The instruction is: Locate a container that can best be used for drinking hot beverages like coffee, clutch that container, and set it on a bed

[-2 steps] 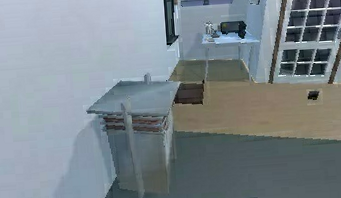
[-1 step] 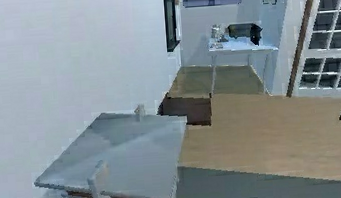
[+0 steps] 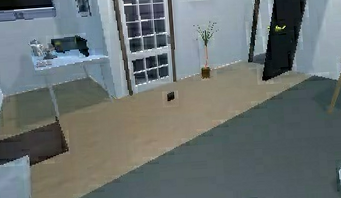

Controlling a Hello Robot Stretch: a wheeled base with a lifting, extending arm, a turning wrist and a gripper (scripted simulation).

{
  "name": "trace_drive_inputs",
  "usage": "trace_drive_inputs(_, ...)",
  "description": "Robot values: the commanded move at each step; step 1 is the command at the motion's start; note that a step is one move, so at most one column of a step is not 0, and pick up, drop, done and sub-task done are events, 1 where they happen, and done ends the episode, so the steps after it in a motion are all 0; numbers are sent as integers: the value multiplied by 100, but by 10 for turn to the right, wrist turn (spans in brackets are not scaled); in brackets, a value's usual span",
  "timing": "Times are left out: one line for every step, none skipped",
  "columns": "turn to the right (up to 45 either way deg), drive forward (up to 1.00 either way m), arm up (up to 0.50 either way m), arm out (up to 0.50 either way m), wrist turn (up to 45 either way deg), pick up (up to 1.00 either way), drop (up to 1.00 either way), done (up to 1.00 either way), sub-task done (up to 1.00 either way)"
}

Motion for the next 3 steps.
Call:
trace_drive_inputs(180,0,0,0,0,0,0,0,0)
trace_drive_inputs(0,50,0,0,0,0,0,0,0)
trace_drive_inputs(0,100,0,0,0,0,0,0,0)
